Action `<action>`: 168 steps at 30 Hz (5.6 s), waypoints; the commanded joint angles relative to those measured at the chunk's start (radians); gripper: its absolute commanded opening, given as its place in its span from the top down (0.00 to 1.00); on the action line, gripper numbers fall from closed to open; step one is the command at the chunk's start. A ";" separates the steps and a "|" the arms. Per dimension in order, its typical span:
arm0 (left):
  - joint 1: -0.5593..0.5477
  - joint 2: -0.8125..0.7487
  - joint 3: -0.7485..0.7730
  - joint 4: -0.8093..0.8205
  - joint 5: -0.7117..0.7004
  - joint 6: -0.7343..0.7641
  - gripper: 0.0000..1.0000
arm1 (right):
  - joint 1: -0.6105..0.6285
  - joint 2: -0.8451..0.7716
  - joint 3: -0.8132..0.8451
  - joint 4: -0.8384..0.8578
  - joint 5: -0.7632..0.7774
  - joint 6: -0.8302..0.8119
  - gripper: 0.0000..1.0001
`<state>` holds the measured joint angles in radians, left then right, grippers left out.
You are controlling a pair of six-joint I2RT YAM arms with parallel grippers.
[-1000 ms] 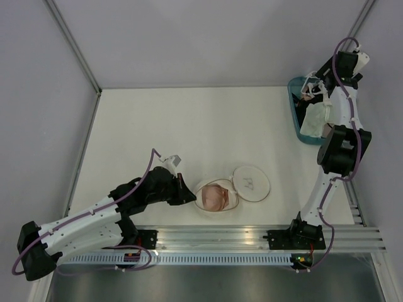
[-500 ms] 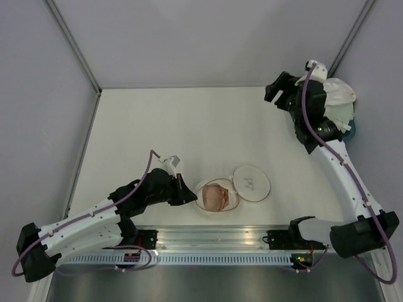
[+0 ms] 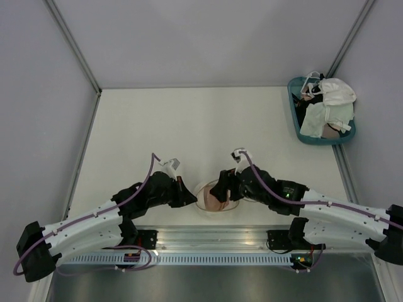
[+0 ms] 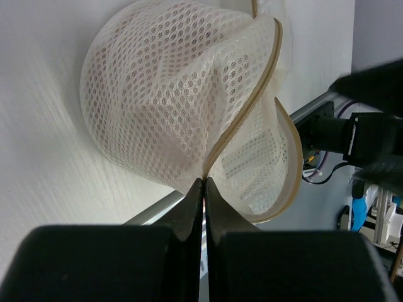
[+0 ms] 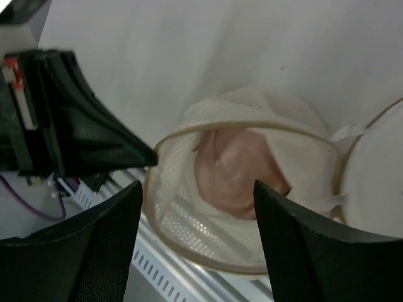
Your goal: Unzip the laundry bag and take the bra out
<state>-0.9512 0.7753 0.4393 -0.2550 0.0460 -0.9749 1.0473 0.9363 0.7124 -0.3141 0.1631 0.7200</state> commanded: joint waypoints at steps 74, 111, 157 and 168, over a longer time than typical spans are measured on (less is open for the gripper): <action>-0.003 0.028 -0.001 0.014 0.014 -0.062 0.98 | 0.447 -0.249 0.051 0.182 0.668 -0.174 0.99; -0.003 0.070 0.048 0.040 0.045 -0.050 0.98 | -0.064 0.145 0.697 -0.063 0.606 -0.507 1.00; -0.003 0.117 0.096 -0.027 0.015 -0.034 0.98 | -1.308 1.080 1.227 0.035 0.064 -0.298 0.02; -0.004 0.130 0.104 0.028 0.008 -0.019 0.98 | -1.058 0.665 0.937 -0.029 0.007 -0.311 0.02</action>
<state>-0.9512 0.9054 0.5053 -0.2787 0.0788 -1.0306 -0.0982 1.6836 1.7412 -0.3058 0.2131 0.4034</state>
